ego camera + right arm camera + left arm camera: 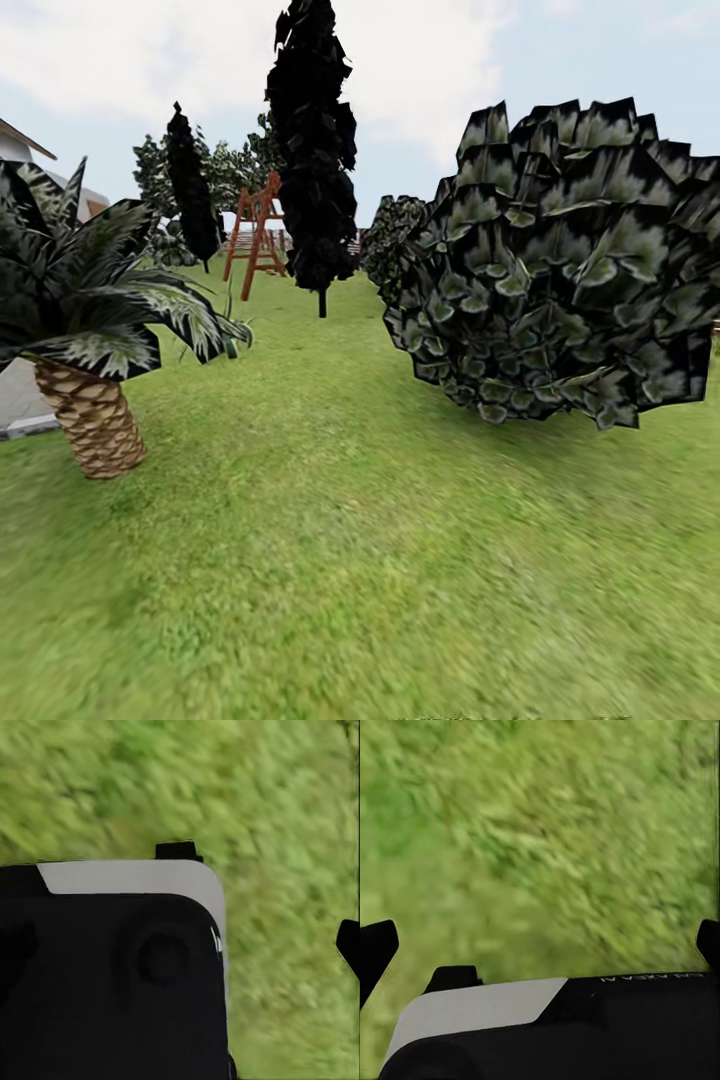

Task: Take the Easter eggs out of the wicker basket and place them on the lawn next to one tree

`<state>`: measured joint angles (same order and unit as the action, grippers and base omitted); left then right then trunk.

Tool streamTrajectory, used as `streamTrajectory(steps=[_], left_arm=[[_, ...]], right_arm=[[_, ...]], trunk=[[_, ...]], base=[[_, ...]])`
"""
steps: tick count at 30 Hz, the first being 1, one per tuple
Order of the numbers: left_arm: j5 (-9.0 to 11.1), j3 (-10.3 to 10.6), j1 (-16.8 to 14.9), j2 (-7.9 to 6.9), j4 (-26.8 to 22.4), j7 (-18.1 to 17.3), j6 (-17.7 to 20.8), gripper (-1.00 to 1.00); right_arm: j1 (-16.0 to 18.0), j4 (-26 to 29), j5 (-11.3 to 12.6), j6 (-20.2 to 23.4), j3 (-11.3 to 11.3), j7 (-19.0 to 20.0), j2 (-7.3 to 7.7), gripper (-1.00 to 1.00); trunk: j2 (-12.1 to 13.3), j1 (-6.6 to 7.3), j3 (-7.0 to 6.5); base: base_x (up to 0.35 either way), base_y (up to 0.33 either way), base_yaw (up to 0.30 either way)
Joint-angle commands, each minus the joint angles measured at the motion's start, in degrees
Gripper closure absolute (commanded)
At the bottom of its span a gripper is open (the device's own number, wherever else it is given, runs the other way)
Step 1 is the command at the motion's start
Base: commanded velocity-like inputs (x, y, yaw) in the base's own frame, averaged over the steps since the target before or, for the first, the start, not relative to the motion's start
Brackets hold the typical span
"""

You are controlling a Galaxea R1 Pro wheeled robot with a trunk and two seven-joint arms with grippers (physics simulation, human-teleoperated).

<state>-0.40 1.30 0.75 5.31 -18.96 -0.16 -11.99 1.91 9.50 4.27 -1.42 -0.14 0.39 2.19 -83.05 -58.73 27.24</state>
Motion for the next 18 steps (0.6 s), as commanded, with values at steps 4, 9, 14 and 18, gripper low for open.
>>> streamTrajectory(steps=[4, 9, 14, 18], left_arm=[[0.0, 2.1, 0.0, 0.17, -2.3, 0.0, -0.3, -1.00], [0.0, 3.5, 0.0, 0.15, -4.6, 0.0, -0.4, -1.00], [-0.1, 3.6, 0.0, -0.35, -5.3, 0.2, -0.4, -1.00], [-0.2, 3.5, 0.0, -0.76, -5.2, 0.4, -0.4, -1.00]], right_arm=[[0.0, 2.7, 4.5, -0.2, 0.0, 0.0, 1.39, -1.00], [0.0, 5.2, 5.1, -0.2, 0.0, 0.0, 1.56, -1.00], [0.0, 7.4, 5.1, -0.2, 0.0, 0.0, 1.59, -1.00], [0.0, 7.6, 5.1, -0.6, 0.0, 0.0, 1.59, -1.00]], trunk=[[0.0, 0.00, 0.07], [0.0, 0.00, 0.08], [0.0, 0.00, 0.08], [0.0, 0.00, 0.08]], base=[[0.000, 0.000, -0.249], [0.000, 0.000, -0.249], [0.000, 0.000, -0.249], [0.000, 0.000, -0.249]])
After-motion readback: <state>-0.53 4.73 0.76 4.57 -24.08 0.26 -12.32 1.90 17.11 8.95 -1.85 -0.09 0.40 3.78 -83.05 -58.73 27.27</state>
